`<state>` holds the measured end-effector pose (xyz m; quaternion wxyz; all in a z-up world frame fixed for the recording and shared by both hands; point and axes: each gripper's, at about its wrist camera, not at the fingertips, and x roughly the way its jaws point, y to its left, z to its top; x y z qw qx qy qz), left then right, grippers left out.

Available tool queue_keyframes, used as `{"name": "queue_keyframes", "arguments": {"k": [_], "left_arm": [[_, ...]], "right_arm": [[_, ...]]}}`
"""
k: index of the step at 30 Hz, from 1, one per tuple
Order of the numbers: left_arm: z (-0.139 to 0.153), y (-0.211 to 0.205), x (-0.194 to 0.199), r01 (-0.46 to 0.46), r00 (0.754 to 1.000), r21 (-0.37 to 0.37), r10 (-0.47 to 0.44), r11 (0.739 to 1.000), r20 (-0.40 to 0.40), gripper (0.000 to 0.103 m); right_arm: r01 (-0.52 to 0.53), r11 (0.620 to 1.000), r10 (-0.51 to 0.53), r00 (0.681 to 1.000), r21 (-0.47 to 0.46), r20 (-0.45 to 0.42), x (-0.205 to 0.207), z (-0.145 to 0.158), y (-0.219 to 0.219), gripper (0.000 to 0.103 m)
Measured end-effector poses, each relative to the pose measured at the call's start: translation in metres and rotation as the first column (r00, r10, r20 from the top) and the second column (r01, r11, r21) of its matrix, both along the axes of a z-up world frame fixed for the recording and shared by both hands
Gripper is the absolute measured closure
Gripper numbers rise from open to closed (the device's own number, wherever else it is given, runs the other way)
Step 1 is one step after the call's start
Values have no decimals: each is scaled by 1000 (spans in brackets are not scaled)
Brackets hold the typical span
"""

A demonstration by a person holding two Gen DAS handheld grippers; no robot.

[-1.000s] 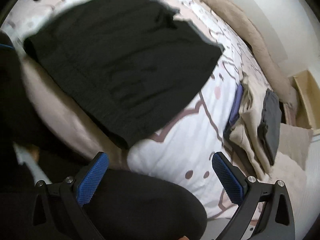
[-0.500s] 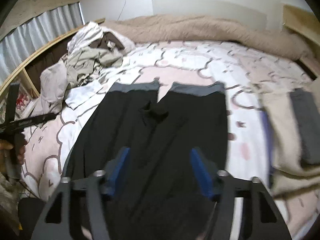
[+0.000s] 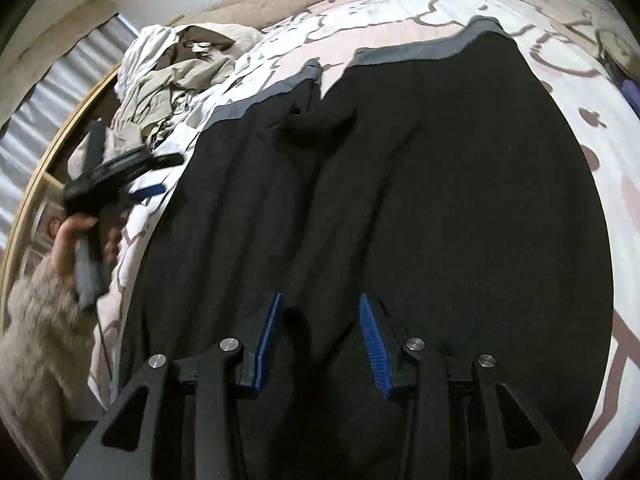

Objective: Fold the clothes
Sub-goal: 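Release the cuffs and grasp the grey waistband with the left gripper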

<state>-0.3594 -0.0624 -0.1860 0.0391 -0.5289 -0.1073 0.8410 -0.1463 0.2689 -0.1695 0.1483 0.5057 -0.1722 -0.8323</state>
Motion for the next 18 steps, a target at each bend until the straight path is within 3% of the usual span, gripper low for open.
{"name": "queue_keyframes", "arguments": {"k": [2, 3, 4, 5, 7, 10, 11, 12, 14, 15, 16, 18], "left_arm": [[-6, 3, -8, 2, 1000, -11, -2, 1000, -4, 16], [-5, 5, -9, 15, 1000, -11, -15, 1000, -24, 24], [-4, 7, -10, 34, 999, 6, -34, 999, -36, 53], [-3, 9, -10, 55, 998, 28, -53, 998, -45, 74], [1, 13, -9, 75, 996, 70, -72, 995, -45, 93], [24, 36, 2, 119, 983, -63, -127, 991, -134, 95], [33, 49, 10, 144, 968, -142, -169, 979, -184, 95], [44, 71, 24, 181, 938, -260, -246, 949, -245, 95], [49, 111, 49, 231, 870, -453, -391, 861, -300, 95], [43, 135, 65, 257, 816, -579, -494, 774, -298, 95], [34, 161, 82, 271, 753, -699, -598, 662, -275, 95], [11, 208, 115, 270, 619, -873, -768, 407, -166, 95]], "right_arm": [[-13, 1000, 13, 1000, 15, -17, 0, 2, -2, 62], [-13, 1000, 14, 1000, 23, -22, 0, 2, -2, 62], [-13, 1000, 13, 1000, 24, -22, -1, 1, -2, 62], [-14, 1000, 14, 1000, 23, -22, -1, 0, -1, 62], [-13, 1000, 13, 1000, 15, -22, -1, -1, 1, 62], [-2, 1000, 2, 1000, -7, -16, -3, 0, 5, 62], [4, 1000, -5, 1000, -13, -13, -3, 1, 7, 62], [11, 1000, -11, 1000, -16, -12, -3, 1, 9, 62], [29, 999, -29, 1000, -23, -11, -3, 2, 14, 62], [39, 999, -39, 999, -29, -10, -3, 3, 17, 62], [52, 998, -52, 999, -36, -11, -3, 4, 20, 62], [83, 995, -84, 996, -50, -11, -2, 6, 29, 62]]}}
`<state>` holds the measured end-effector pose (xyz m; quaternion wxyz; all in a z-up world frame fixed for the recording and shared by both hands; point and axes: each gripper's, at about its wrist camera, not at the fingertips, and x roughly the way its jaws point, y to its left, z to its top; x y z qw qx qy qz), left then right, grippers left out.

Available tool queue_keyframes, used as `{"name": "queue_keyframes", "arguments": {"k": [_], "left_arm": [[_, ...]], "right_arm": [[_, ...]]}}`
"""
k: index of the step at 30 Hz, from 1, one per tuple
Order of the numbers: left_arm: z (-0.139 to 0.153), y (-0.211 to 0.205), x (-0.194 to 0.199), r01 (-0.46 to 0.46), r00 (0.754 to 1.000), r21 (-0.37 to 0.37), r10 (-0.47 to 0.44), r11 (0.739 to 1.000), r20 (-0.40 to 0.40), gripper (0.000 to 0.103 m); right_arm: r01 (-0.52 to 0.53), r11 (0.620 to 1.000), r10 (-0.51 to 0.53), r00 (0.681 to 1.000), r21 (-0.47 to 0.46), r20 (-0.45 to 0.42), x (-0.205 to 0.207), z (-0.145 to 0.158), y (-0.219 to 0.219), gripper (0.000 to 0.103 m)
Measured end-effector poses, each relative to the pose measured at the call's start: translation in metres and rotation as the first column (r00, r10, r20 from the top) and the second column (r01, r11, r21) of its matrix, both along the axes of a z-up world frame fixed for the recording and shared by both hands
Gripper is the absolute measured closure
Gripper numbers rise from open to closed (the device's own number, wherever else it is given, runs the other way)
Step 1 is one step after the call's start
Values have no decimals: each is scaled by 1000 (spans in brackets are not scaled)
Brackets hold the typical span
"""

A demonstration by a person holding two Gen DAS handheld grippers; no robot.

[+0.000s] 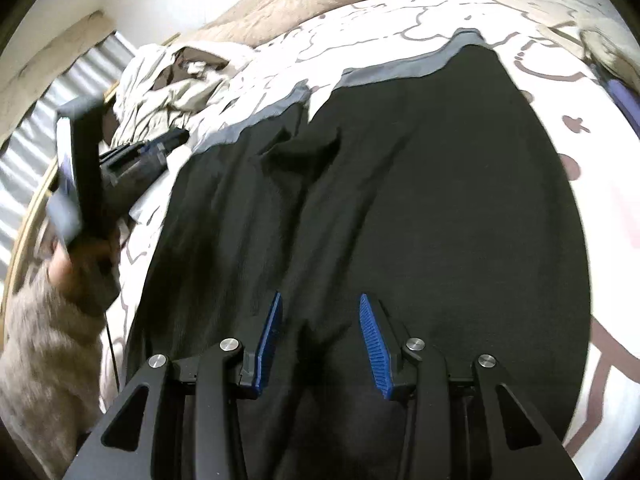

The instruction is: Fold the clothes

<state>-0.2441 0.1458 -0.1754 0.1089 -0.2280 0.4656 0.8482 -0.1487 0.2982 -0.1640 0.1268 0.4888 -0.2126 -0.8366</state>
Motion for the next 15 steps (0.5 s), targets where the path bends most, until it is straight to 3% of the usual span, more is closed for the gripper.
{"name": "queue_keyframes", "arguments": {"k": [2, 3, 6, 7, 9, 10, 11, 12, 13, 14, 15], "left_arm": [[-34, 32, 26, 120, 992, -173, -123, 978, -7, 95], [-44, 41, 34, 149, 988, -210, -152, 966, 2, 95], [-56, 51, 49, 178, 984, -221, -177, 959, 27, 93], [-51, 48, 47, 160, 987, -191, -156, 968, 37, 91], [-34, 35, 36, 89, 994, -97, -81, 991, 77, 73], [-19, 23, 24, 23, 994, -20, -21, 1000, 105, 47], [-6, 8, 11, -42, 990, 61, 33, 997, 137, 32], [8, -13, -5, -125, 978, 161, 95, 979, 185, 32], [23, -37, -23, -215, 958, 259, 152, 942, 243, 32], [33, -63, -39, -305, 933, 349, 205, 886, 296, 32], [43, -90, -55, -393, 902, 430, 250, 813, 351, 32]], "right_arm": [[37, 999, -37, 999, -20, 0, 0, 1, 10, 62], [59, 997, -59, 998, -42, 2, 1, 1, 18, 62], [111, 988, -110, 994, -109, 21, 4, -1, 39, 62], [126, 983, -123, 992, -131, 29, 5, -2, 46, 62], [141, 978, -136, 990, -152, 43, 6, -4, 52, 63], [145, 976, -139, 989, -162, 48, 6, -5, 53, 62], [146, 975, -140, 989, -168, 51, 6, -5, 52, 62], [145, 975, -139, 989, -167, 51, 5, -5, 51, 62], [143, 976, -137, 989, -166, 50, 5, -4, 50, 62], [140, 977, -133, 990, -162, 49, 4, -4, 49, 62], [136, 978, -130, 990, -160, 47, 4, -3, 47, 62]]}}
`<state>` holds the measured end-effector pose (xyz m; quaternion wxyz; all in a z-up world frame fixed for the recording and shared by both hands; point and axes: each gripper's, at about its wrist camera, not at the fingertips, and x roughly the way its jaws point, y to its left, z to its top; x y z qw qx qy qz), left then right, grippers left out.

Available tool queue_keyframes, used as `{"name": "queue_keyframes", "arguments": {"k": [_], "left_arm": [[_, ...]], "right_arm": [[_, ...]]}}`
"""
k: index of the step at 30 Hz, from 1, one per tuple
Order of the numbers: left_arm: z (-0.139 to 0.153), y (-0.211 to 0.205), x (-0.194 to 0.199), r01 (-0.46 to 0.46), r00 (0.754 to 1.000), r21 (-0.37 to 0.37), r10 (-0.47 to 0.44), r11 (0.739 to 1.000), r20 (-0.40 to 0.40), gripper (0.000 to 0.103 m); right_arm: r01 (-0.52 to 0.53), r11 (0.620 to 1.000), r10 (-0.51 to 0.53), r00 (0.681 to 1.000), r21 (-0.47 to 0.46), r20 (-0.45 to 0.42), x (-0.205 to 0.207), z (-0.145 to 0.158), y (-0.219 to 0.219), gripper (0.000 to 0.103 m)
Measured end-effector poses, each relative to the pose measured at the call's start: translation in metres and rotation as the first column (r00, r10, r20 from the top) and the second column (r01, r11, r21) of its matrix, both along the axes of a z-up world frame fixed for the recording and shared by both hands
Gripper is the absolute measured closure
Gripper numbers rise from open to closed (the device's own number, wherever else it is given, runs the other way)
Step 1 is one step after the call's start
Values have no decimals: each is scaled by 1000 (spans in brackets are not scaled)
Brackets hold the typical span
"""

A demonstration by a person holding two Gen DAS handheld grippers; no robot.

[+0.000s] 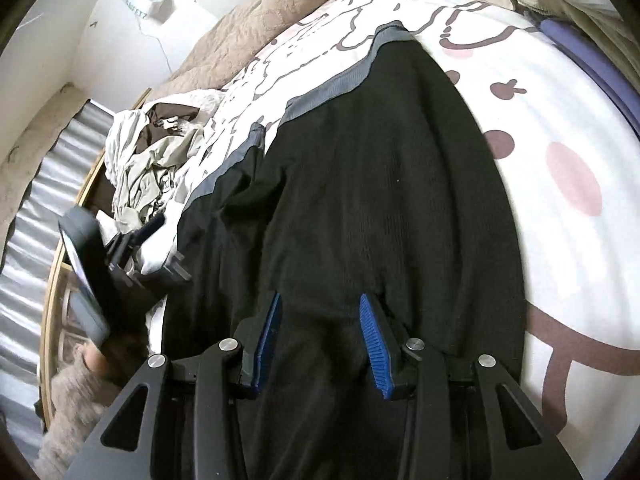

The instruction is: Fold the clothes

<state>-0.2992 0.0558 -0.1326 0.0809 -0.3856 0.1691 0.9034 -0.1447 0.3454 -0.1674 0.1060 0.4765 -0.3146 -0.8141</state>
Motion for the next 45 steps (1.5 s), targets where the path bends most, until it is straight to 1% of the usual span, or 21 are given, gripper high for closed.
{"name": "queue_keyframes", "arguments": {"k": [2, 5, 7, 10, 12, 13, 15, 17, 19, 20, 21, 23, 26, 29, 31, 33, 35, 38, 40, 43, 45], "left_arm": [[2, -46, -29, -142, 989, 170, 131, 975, 74, 33], [-14, -90, -62, -307, 944, 337, 239, 890, 229, 33], [-31, -97, -73, -356, 918, 357, 252, 864, 306, 33], [-49, -86, -76, -368, 906, 335, 252, 867, 341, 35], [-55, -76, -76, -351, 912, 339, 237, 873, 334, 63], [-57, -74, -78, -342, 916, 340, 230, 876, 329, 91], [-54, -64, -78, -308, 931, 328, 213, 893, 296, 95], [-44, -54, -77, -250, 958, 245, 204, 937, 200, 96], [-28, -12, -56, -112, 994, -8, 112, 994, -4, 96], [-28, 15, -39, -31, 994, -177, 12, 984, -106, 96], [-29, 42, -21, 35, 977, -349, -106, 936, -186, 96], [-51, 92, 18, 137, 899, -647, -368, 750, -237, 96], [-101, 136, 70, 205, 761, -865, -630, 458, -154, 96], [-131, 157, 97, 240, 706, -900, -702, 363, -95, 95], [-137, 161, 103, 203, 698, -920, -709, 336, -105, 94], [-130, 161, 106, 202, 707, -914, -698, 351, -112, 79], [-110, 157, 112, 248, 726, -874, -678, 419, -119, 46], [-65, 147, 118, 398, 776, -707, -626, 584, -80, 10], [-36, 140, 117, 474, 808, -556, -588, 683, -34, 10], [2, 123, 90, 502, 863, -213, -501, 838, 62, 10], [18, 109, 56, 438, 891, 11, -436, 899, 128, 13]], "right_arm": [[-6, 1000, 6, 1000, 2, -3, 0, 0, -2, 62], [-16, 1000, 16, 1000, 2, -9, -2, 0, -7, 62], [-26, 1000, 26, 1000, 11, -9, -3, -1, -9, 62], [-42, 999, 42, 999, 33, -7, -4, -4, -13, 62], [-52, 998, 52, 999, 46, -6, -5, -5, -15, 62], [-55, 997, 55, 998, 48, -7, -5, -5, -16, 62], [-61, 997, 61, 998, 53, -9, -6, -5, -17, 62], [-61, 997, 62, 998, 51, -9, -6, -6, -16, 62], [-57, 997, 57, 998, 43, -9, -5, -5, -14, 62], [-55, 998, 55, 998, 39, -9, -5, -5, -13, 62], [-51, 998, 51, 999, 32, -10, -5, -4, -12, 62], [-27, 1000, 27, 999, 5, -28, -1, 0, -6, 62], [31, 998, -35, 996, -48, -87, 6, 11, 11, 62], [84, 992, -94, 989, -92, -111, 10, 16, 33, 62], [115, 987, -126, 987, -116, -96, 11, 13, 45, 62], [141, 978, -153, 986, -152, -65, 10, 8, 54, 62], [152, 970, -163, 986, -189, -43, 9, 4, 57, 62], [149, 966, -159, 987, -212, -32, 8, 3, 56, 62], [138, 969, -148, 988, -206, -36, 8, 4, 53, 62], [125, 971, -134, 991, -203, -31, 7, 3, 49, 62], [122, 972, -129, 991, -203, -21, 5, -1, 48, 62]]}}
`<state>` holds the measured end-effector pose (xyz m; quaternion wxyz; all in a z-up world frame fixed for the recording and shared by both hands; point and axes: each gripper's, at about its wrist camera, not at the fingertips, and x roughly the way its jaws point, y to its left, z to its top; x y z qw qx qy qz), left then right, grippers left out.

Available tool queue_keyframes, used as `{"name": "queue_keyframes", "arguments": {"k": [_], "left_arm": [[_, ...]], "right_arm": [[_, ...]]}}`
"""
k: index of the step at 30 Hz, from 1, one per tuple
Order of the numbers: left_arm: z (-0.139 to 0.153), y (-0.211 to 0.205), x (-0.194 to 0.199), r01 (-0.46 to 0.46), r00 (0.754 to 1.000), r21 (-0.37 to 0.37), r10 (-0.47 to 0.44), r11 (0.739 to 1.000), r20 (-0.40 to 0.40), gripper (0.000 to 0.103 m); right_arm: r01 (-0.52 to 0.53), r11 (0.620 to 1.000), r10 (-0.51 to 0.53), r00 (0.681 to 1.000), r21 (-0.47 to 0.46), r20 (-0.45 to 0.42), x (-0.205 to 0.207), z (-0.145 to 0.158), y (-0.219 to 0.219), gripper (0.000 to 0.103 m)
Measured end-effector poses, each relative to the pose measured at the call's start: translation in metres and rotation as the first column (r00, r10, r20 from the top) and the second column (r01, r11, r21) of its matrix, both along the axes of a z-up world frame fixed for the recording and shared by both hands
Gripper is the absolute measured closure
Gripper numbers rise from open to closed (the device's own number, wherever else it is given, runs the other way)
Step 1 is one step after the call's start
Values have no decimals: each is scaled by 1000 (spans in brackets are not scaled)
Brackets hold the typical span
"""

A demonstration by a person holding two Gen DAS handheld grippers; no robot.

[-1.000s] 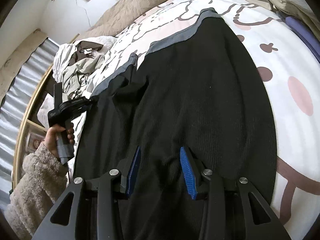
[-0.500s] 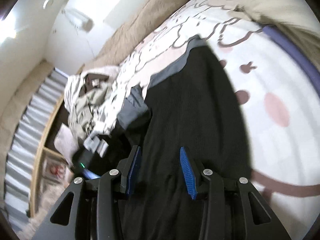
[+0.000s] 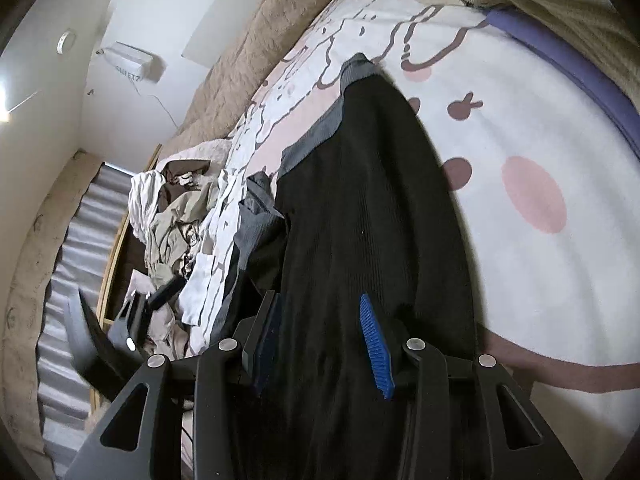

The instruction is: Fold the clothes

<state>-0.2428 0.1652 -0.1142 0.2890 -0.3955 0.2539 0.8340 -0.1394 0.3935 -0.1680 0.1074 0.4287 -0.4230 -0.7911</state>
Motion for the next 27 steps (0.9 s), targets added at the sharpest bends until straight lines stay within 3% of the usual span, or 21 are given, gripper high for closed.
{"name": "queue_keyframes", "arguments": {"k": [2, 4, 7, 10, 11, 13, 17, 19, 22, 24, 27], "left_arm": [[5, -13, -36, -94, 989, 128, 77, 987, 128, 24], [-1, -23, -68, -194, 963, 187, 151, 963, 223, 42], [-26, -25, -100, -296, 913, 199, 215, 934, 346, 59], [-56, -19, -113, -348, 842, 163, 231, 923, 488, 59], [-60, -14, -109, -340, 838, 164, 219, 926, 500, 59], [-60, -1, -98, -294, 850, 184, 168, 938, 499, 59], [-43, 27, -55, -107, 880, 203, -2, 973, 475, 59], [-41, 35, -27, -41, 859, 214, -75, 976, 506, 59], [-31, 39, 2, 14, 848, 241, -139, 970, 511, 59], [-21, 39, 11, 37, 864, 253, -159, 967, 477, 56], [-13, 34, 7, 31, 917, 222, -116, 975, 381, 56]], "right_arm": [[-7, 1000, 7, 1000, -2, 12, -2, -4, -1, 62], [-8, 1000, 8, 1000, -3, 21, -4, -7, -1, 62], [-6, 1000, 6, 1000, -10, 25, -5, -8, 0, 62], [-14, 1000, 14, 1000, -12, 24, -6, -9, -1, 62], [-17, 1000, 18, 1000, -12, 24, -6, -9, -1, 62], [-25, 1000, 25, 999, -12, 28, -8, -10, -2, 62], [-26, 1000, 27, 999, -17, 29, -8, -11, -2, 62], [-20, 1000, 20, 999, -23, 30, -8, -11, -1, 62], [-9, 999, 10, 999, -35, 36, -7, -12, 1, 62], [0, 999, 2, 999, -41, 40, -6, -12, 3, 62], [10, 999, -9, 999, -46, 42, -6, -12, 5, 62]]}}
